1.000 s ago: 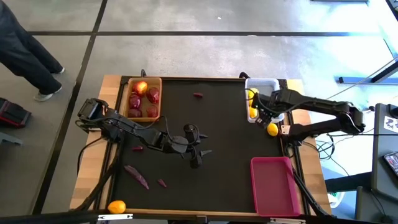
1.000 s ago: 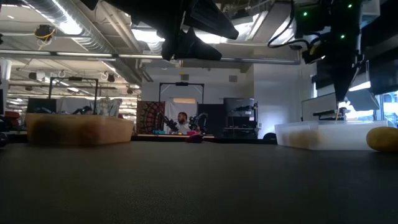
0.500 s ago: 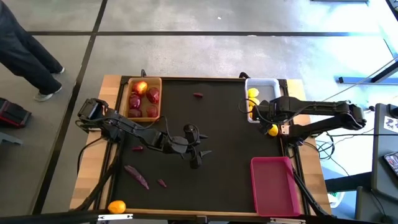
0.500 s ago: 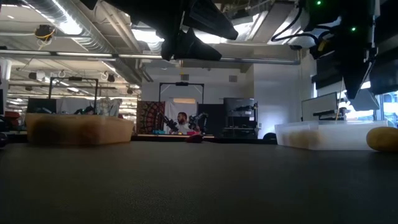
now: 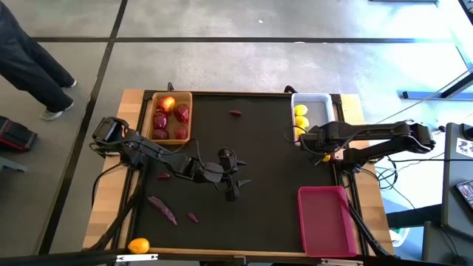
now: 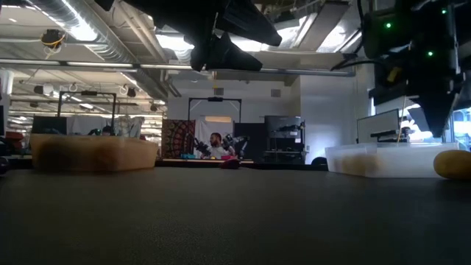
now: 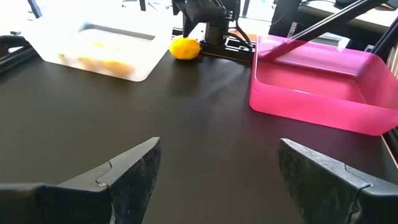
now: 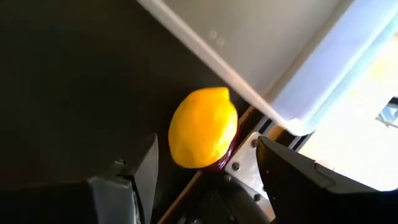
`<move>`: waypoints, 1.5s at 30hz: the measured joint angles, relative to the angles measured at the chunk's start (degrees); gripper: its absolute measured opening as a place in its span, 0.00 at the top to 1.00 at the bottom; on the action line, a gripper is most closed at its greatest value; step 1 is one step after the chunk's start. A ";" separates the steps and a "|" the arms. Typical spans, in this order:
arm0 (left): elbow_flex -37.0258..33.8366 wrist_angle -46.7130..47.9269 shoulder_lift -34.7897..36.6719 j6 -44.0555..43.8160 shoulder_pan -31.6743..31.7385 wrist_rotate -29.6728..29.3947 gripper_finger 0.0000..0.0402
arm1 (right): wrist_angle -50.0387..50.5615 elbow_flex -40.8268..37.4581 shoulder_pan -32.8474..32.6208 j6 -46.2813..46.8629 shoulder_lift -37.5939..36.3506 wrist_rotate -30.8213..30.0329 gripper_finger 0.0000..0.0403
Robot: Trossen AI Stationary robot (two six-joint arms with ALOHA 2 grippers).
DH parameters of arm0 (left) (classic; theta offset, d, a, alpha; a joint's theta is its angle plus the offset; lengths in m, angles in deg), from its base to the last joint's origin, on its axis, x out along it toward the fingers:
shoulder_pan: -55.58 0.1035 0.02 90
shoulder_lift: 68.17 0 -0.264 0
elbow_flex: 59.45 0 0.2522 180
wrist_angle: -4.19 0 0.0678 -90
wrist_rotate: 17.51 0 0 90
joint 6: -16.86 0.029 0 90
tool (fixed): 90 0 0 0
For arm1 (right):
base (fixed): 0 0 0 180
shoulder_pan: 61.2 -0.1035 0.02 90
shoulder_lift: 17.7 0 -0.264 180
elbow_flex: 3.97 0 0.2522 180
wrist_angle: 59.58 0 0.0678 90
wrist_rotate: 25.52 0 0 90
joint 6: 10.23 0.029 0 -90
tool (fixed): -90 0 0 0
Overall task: Sort produce into baskets
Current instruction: Put the lemon into the white bin
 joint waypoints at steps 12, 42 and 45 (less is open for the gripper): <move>0.00 -0.39 -0.01 0.02 0.00 -0.01 0.21 | -4.19 -1.70 0.04 1.37 0.49 2.09 0.44; 0.00 -0.31 0.00 0.27 0.00 -0.02 0.21 | -5.29 -2.29 0.07 -3.38 25.15 -0.05 0.44; 0.00 -0.32 0.00 0.24 0.00 -0.02 0.21 | -5.32 -2.29 0.07 -4.07 25.61 0.61 0.44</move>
